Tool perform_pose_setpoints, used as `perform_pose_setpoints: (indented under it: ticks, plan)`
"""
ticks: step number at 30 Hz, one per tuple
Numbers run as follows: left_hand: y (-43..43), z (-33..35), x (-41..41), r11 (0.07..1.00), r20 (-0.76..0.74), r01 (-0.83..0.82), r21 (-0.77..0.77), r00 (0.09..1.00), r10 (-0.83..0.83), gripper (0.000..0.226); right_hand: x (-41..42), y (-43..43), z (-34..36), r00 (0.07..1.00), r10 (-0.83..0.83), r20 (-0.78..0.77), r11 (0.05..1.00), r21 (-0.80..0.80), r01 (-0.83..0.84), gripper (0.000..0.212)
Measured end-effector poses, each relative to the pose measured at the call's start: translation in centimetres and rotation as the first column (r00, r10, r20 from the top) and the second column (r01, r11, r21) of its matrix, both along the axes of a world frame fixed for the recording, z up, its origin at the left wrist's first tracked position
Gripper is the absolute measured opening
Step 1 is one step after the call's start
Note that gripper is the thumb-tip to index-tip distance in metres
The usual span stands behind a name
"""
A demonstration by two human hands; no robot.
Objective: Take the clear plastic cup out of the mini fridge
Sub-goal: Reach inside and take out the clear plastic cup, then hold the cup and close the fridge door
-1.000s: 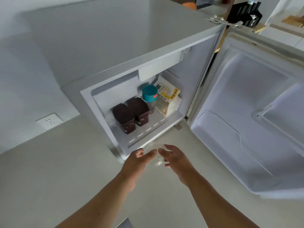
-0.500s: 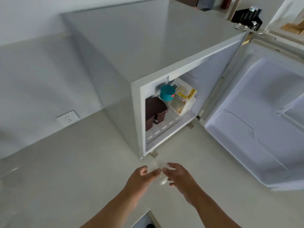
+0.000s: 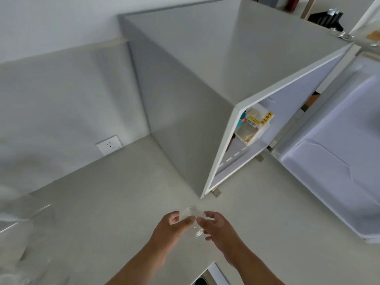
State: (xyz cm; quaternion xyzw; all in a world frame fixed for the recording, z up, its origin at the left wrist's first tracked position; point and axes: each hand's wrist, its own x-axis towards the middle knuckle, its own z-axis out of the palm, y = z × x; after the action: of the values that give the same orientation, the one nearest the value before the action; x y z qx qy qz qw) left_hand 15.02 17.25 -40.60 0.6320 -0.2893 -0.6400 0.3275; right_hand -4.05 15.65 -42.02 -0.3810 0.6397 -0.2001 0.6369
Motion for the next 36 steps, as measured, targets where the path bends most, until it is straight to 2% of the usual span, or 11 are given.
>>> perform_pose_setpoints:
  ticks: [7, 12, 15, 19, 22, 24, 29, 36]
  plan:
    - [-1.3, -1.3, 3.4, 0.994, -0.004, -0.088, -0.062, 0.996, 0.088, 0.111, 5.1, -1.2, -1.0, 0.995, -0.098, -0.003, 0.994, -0.048, 0.098, 0.084]
    - [-3.3, -2.5, 4.4, 0.987, 0.021, -0.132, -0.090, 0.991, 0.134, 0.097, 7.2, -2.7, -1.9, 0.988, -0.156, 0.008, 0.987, -0.046, 0.157, 0.068]
    - [-4.5, -3.4, 4.9, 0.988, 0.049, -0.135, -0.073, 0.989, 0.139, 0.087, 8.0, -3.8, -2.2, 0.983, -0.181, 0.015, 0.983, -0.035, 0.182, 0.071]
    - [-5.7, -4.1, 5.4, 0.992, 0.075, -0.122, -0.041, 0.989, 0.124, 0.096, 8.6, -4.8, -2.5, 0.983, -0.184, -0.025, 0.983, -0.023, 0.184, 0.081]
    - [-6.1, -4.3, 5.5, 0.995, 0.113, -0.094, -0.018, 0.989, 0.096, 0.094, 8.7, -5.2, -2.9, 0.983, -0.181, -0.038, 0.984, -0.012, 0.180, 0.068]
    - [-6.2, -4.5, 5.6, 0.998, 0.141, -0.068, -0.004, 0.988, 0.068, 0.090, 8.6, -5.2, -3.2, 0.983, -0.181, -0.043, 0.983, -0.010, 0.181, 0.060]
    - [-6.2, -5.2, 5.6, 1.000, 0.251, -0.023, 0.019, 0.968, 0.018, 0.065, 8.7, -5.4, -3.6, 0.980, -0.165, -0.107, 0.986, -0.028, 0.163, 0.075]
    - [-6.2, -4.5, 5.5, 0.999, 0.326, -0.044, 0.028, 0.945, 0.032, 0.052, 9.7, -6.2, -3.0, 0.963, -0.127, -0.237, 0.992, -0.055, 0.118, 0.070]
